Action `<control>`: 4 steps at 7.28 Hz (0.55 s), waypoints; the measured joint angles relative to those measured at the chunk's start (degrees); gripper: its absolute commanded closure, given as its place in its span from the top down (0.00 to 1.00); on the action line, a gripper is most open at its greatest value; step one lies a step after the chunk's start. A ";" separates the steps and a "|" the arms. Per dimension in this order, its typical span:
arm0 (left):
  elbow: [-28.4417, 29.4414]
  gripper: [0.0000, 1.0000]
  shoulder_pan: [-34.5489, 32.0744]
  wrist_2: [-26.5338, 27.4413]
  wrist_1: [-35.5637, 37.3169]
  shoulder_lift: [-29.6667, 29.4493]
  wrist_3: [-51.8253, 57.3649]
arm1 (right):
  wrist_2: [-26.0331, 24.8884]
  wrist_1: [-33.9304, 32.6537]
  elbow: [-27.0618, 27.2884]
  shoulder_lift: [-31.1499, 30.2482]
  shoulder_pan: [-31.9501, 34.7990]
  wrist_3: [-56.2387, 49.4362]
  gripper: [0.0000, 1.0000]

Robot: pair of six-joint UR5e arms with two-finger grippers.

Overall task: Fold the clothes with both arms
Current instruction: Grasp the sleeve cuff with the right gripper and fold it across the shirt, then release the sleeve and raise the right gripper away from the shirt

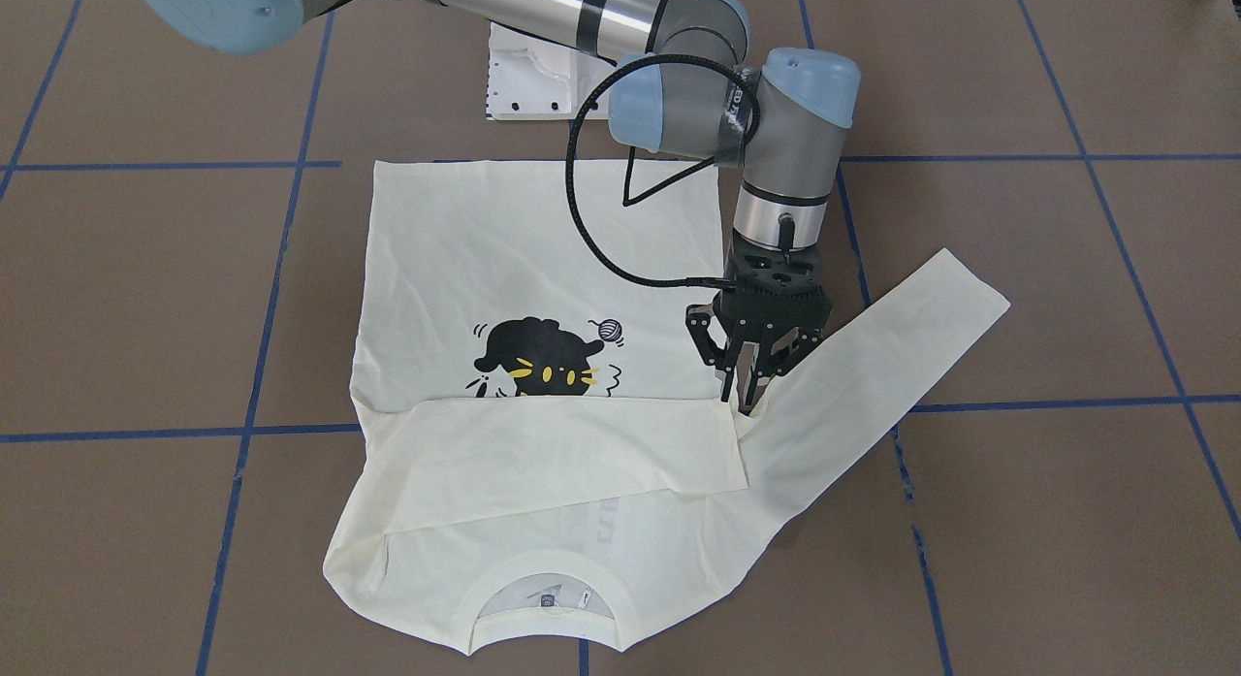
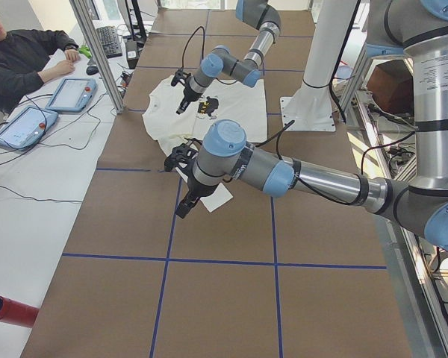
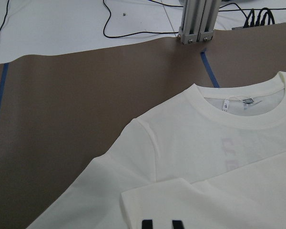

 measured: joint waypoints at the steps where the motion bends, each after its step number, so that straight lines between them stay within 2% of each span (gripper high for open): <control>1: 0.08 1.00 0.01 0.01 -0.02 -0.01 -0.03 | 1.56 -0.02 -0.12 0.22 0.77 0.04 1.00; 2: 0.38 1.00 0.05 -0.01 -0.14 -0.32 -0.06 | 4.91 -0.15 -0.08 0.27 2.47 -0.24 1.00; 4: 2.30 1.00 0.15 -0.06 -5.18 -1.48 -1.52 | 16.55 -2.94 1.92 -0.41 8.35 -5.23 1.00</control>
